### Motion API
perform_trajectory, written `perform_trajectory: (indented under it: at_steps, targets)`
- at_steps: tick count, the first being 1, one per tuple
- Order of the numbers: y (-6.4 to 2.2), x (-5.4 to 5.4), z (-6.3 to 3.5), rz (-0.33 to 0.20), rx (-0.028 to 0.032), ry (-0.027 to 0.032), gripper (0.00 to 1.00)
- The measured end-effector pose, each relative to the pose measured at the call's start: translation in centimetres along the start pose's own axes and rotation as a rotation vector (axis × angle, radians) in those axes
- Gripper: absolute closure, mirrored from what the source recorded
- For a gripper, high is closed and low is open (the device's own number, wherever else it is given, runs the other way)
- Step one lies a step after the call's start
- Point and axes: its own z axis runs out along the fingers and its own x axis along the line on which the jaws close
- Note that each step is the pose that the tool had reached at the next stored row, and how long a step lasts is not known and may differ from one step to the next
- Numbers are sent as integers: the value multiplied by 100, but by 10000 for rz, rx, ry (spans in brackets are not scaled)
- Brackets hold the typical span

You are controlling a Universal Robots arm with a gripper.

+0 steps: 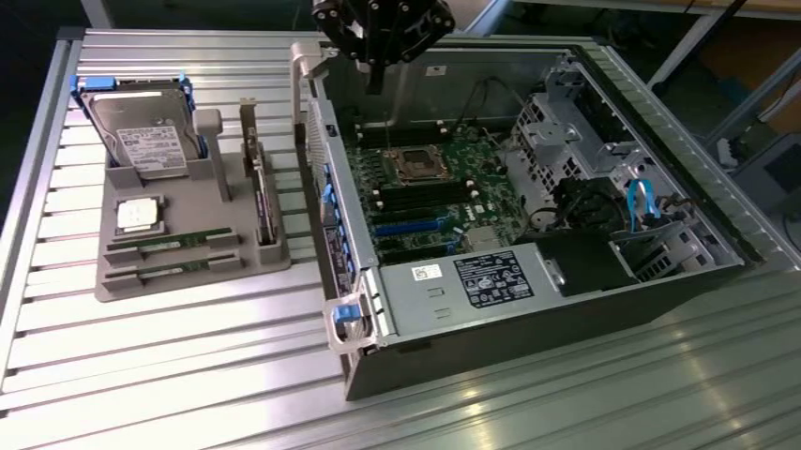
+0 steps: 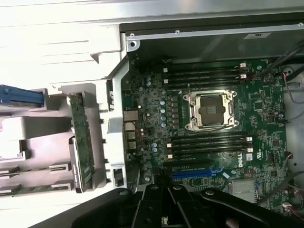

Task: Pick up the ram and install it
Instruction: 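Reach for the ram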

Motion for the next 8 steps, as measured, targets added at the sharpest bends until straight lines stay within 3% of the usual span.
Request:
perform_trajectory:
  at_steps: [8]
  targets:
    - [-28,366,-6,0,0,0,90]
